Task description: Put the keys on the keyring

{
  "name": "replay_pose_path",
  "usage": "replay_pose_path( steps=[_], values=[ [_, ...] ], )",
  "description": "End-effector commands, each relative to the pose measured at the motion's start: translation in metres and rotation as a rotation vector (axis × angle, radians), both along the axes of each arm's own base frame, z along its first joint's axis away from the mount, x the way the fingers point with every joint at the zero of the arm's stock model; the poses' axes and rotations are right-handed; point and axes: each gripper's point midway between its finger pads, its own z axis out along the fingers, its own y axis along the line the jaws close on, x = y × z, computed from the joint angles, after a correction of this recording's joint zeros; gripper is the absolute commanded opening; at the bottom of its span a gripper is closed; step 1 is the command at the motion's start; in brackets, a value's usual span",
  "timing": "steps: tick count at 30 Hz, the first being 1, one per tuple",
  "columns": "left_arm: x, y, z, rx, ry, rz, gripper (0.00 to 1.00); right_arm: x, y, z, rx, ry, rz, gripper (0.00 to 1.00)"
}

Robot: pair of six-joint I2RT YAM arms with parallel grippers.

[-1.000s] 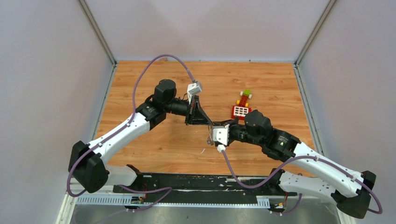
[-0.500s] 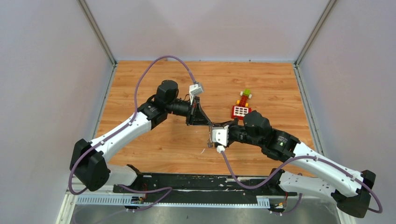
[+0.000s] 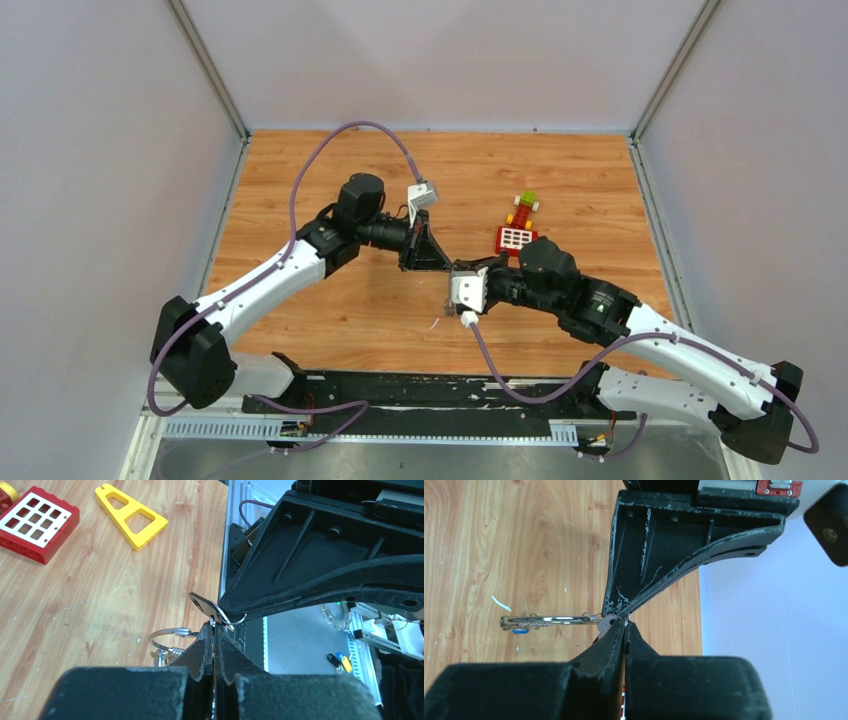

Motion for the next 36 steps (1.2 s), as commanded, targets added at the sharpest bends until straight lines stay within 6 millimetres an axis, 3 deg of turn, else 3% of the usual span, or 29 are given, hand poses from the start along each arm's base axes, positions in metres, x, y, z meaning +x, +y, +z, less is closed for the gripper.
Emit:
replay_pose_path(
  steps=[1, 36],
  values=[
    [-0.018, 0.005, 0.035, -0.086, -0.120, -0.076, 0.00, 0.005, -0.006, 0.010, 0.016, -0.064, -0.029, 0.00],
    [-0.008, -0.002, 0.036, -0.097, -0.104, -0.043, 0.00, -0.009, 0.000, 0.005, 0.017, -0.036, 0.057, 0.00]
  ],
)
